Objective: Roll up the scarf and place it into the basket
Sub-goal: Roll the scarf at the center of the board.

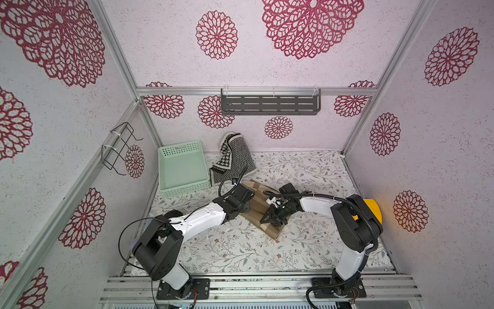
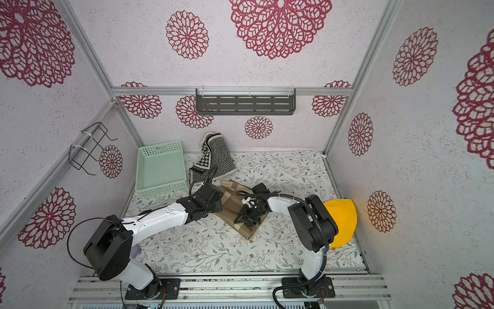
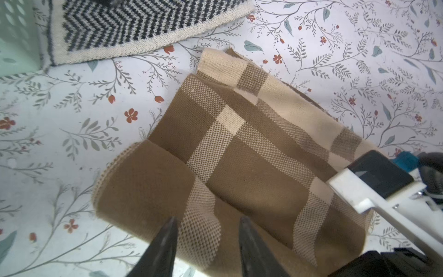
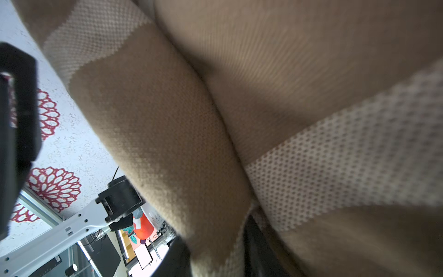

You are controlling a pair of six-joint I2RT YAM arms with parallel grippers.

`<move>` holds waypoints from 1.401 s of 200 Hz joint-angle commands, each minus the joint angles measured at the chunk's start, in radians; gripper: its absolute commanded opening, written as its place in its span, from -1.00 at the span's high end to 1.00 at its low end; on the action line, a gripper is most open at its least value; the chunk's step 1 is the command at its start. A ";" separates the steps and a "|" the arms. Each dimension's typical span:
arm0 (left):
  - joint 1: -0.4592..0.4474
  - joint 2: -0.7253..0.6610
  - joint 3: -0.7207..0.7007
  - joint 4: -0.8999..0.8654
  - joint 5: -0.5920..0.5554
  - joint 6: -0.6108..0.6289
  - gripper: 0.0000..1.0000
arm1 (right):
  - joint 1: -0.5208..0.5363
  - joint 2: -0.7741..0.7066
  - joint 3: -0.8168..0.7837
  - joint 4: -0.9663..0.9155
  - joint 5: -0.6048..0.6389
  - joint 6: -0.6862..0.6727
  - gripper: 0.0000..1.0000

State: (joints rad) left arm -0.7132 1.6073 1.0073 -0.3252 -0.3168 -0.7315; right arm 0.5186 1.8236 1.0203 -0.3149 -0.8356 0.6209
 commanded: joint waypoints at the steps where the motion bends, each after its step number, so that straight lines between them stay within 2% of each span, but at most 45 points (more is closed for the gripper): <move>1: 0.011 0.034 0.033 0.038 0.019 -0.002 0.25 | -0.030 0.021 0.003 0.007 -0.003 0.003 0.30; 55: 0.011 0.016 0.076 0.017 0.101 0.044 0.20 | -0.071 0.050 0.028 0.002 0.019 -0.015 0.31; 80: 0.009 0.031 0.062 0.025 0.169 0.043 0.31 | -0.075 0.058 0.052 -0.015 0.036 -0.031 0.31; 101: 0.013 0.078 0.062 0.034 0.170 0.047 0.38 | -0.082 0.065 0.074 -0.036 0.050 -0.046 0.31; 136: 0.059 0.195 0.094 0.098 0.175 0.039 0.45 | -0.087 0.059 0.122 -0.105 0.110 -0.099 0.17; 161: 0.097 0.277 0.156 0.103 0.192 0.034 0.47 | -0.097 0.006 0.150 -0.170 0.203 -0.137 -0.05; 185: 0.112 0.331 0.207 0.081 0.222 0.039 0.49 | -0.103 -0.088 0.146 -0.197 0.328 -0.165 -0.23; 214: 0.113 0.383 0.240 0.078 0.269 0.044 0.47 | -0.085 -0.237 0.100 -0.190 0.537 -0.198 -0.30; 228: 0.113 0.394 0.253 0.069 0.279 0.044 0.45 | -0.045 -0.307 0.073 -0.178 0.645 -0.218 -0.33; 252: 0.112 0.402 0.271 0.052 0.299 0.040 0.40 | 0.123 -0.377 0.065 -0.182 0.883 -0.283 -0.37; 280: 0.113 0.410 0.279 0.038 0.312 0.041 0.39 | 0.371 -0.345 0.080 -0.188 1.165 -0.362 -0.42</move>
State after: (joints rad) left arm -0.6056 1.9907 1.2778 -0.2562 -0.0326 -0.6861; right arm 0.7216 1.4528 1.0939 -0.4725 0.0124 0.3637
